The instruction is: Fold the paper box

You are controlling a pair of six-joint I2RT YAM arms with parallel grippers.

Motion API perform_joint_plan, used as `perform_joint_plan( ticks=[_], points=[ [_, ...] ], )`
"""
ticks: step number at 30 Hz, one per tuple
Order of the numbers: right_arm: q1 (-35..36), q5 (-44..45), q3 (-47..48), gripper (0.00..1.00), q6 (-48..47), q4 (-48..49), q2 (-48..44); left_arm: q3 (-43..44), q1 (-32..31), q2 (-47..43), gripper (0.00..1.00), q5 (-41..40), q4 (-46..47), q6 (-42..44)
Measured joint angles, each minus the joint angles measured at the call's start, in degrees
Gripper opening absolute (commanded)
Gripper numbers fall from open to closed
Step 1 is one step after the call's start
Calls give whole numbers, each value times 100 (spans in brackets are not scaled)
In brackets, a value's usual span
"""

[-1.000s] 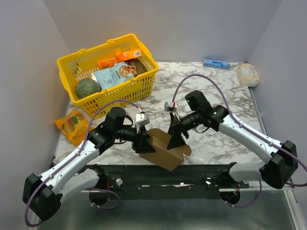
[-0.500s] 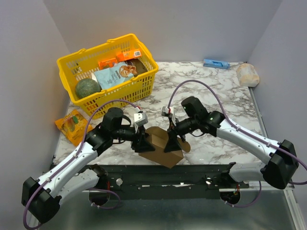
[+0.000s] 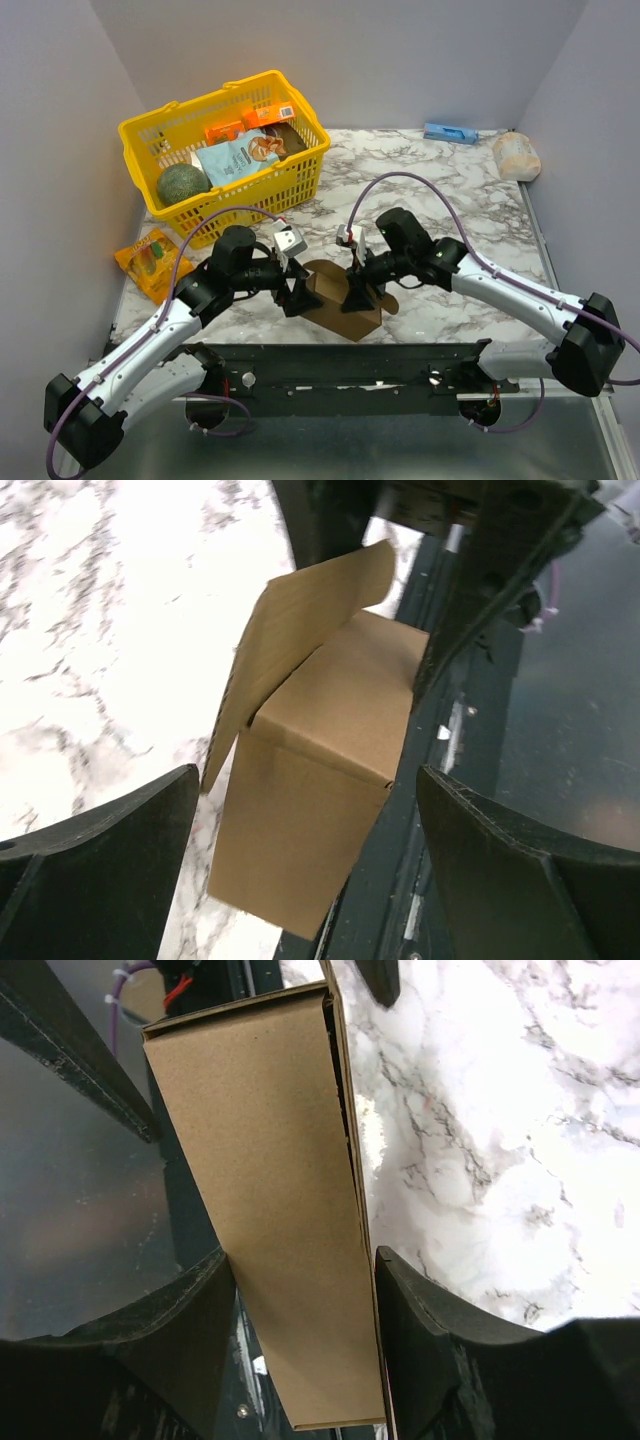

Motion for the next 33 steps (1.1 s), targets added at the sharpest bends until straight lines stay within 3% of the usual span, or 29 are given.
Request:
perform_joint_plan(
  ticks=[11,25,27,31,33],
  points=[
    [0,1464,238,50,-348,-503,229,26,79,-584,99,-1729,-127,33],
    [59,3224,1290,55,-866,-1364,1480,417,114,7,99,-2031,-90,188],
    [63,3305,1320,58,-907,-1394,1644,417,116,4,99,-2031,-90,197],
    [68,3338,1351,83,-966,-1401,1720,417,116,2,99,-2031,-87,210],
    [68,3338,1360,87,-962,-1394,1722,417,116,0,99,-2031,-90,216]
  ],
)
